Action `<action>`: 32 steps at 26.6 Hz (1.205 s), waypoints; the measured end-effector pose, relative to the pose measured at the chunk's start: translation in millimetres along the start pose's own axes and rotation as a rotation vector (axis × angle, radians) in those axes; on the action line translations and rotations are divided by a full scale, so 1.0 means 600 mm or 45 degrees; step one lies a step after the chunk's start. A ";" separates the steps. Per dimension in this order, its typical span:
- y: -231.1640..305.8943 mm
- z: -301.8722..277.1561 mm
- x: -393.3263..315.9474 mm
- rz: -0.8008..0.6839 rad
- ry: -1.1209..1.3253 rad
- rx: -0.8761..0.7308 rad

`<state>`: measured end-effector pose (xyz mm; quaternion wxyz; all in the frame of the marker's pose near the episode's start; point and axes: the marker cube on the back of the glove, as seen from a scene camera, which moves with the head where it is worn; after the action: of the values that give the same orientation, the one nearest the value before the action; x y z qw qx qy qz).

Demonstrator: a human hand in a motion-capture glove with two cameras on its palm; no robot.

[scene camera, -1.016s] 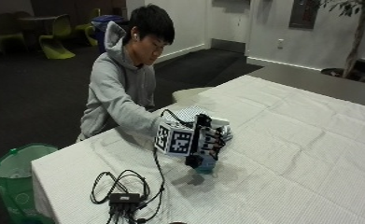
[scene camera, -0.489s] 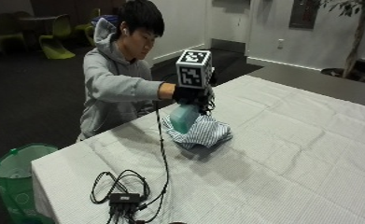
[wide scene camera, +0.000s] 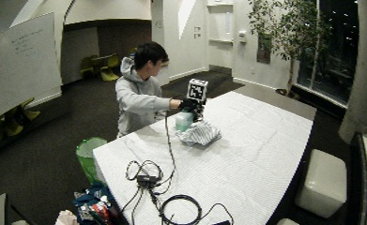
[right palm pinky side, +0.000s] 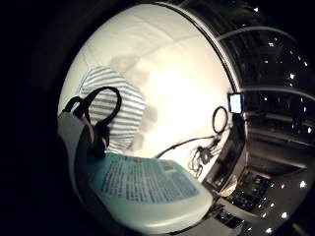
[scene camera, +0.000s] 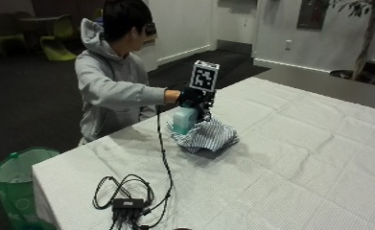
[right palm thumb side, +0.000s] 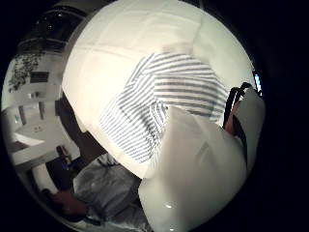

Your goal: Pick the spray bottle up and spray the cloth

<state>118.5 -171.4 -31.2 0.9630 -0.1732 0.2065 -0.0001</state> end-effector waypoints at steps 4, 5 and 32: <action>0.003 0.019 -0.023 0.003 -0.093 -0.016; 0.006 0.015 -0.029 0.007 -0.130 -0.012; 0.010 -0.044 -0.069 -0.008 -0.645 0.179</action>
<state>69.9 -171.4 -39.1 0.9937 -0.1008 -0.0423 0.0258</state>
